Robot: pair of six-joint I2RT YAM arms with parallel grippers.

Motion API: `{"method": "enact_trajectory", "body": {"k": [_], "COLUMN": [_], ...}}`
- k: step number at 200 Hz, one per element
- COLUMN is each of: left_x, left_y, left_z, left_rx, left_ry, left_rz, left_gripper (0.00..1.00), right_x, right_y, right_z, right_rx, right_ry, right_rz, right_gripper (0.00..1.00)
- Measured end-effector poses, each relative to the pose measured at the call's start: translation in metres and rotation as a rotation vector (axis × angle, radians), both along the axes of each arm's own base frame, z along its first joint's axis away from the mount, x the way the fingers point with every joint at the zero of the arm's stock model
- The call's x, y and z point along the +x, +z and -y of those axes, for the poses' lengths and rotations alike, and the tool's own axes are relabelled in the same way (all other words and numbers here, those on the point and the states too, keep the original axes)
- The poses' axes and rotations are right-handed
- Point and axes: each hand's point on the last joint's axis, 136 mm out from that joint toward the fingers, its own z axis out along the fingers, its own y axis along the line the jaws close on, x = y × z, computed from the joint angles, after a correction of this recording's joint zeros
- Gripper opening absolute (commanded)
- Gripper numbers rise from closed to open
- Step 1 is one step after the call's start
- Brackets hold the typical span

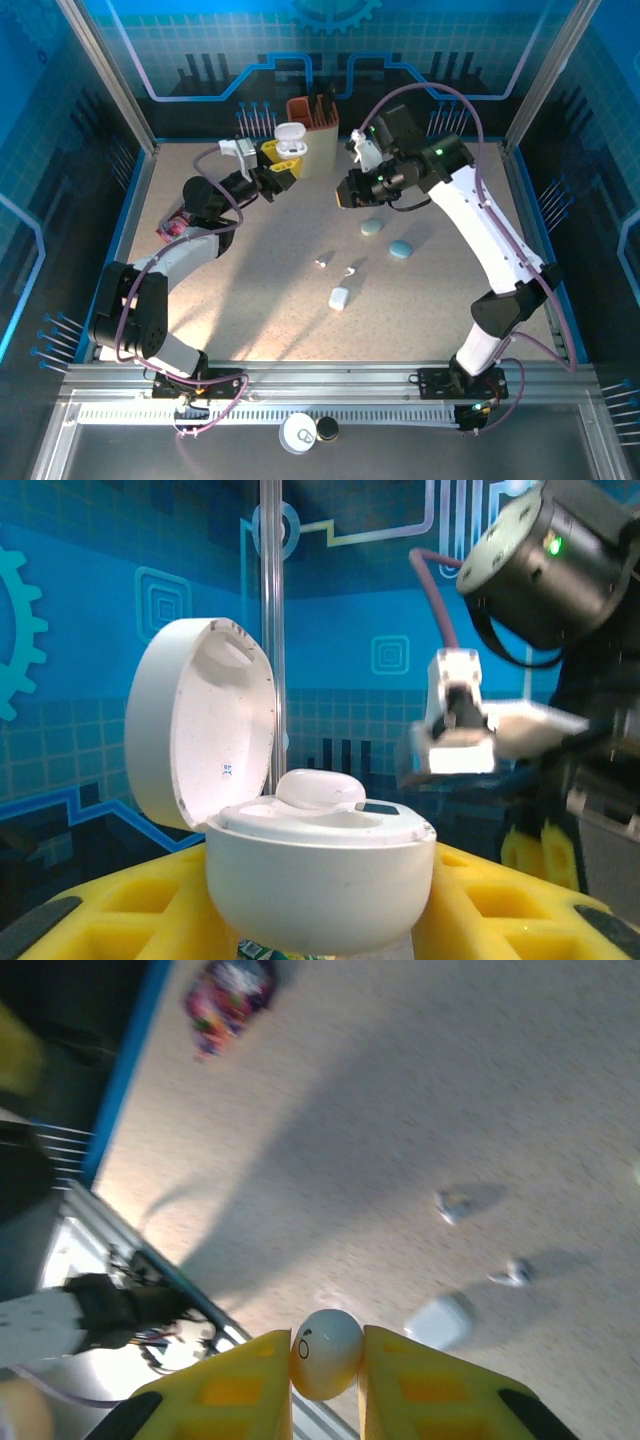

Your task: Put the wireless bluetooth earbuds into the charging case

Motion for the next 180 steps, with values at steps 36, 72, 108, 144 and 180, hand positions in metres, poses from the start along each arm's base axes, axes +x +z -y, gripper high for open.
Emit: {"method": "enact_trajectory", "body": {"k": [36,72,108,144,180], "left_x": [0.001,0.004,0.003,0.002,0.001], "left_y": [-0.004,-0.009,-0.010,-0.015,-0.014], "left_z": [0.000,0.001,0.001,0.001,0.002], "left_rx": [-0.002,-0.001,-0.001,0.001,-0.001], "left_ry": [0.000,-0.001,-0.001,-0.001,-0.003], "left_rz": [0.006,0.003,0.004,-0.003,0.003], "left_gripper": [0.45,0.44,0.45,0.44,0.44], "right_x": [-0.001,0.001,0.007,0.020,0.030], "right_y": [0.036,0.069,0.095,0.107,0.098], "right_z": [-0.021,-0.031,-0.042,-0.059,-0.067], "right_rx": [0.162,0.255,0.312,0.342,0.336], "right_ry": [0.037,0.056,0.076,0.095,0.091], "right_rz": [0.028,0.071,0.122,0.159,0.141], "right_gripper": [0.20,0.20,0.20,0.18,0.18]}}
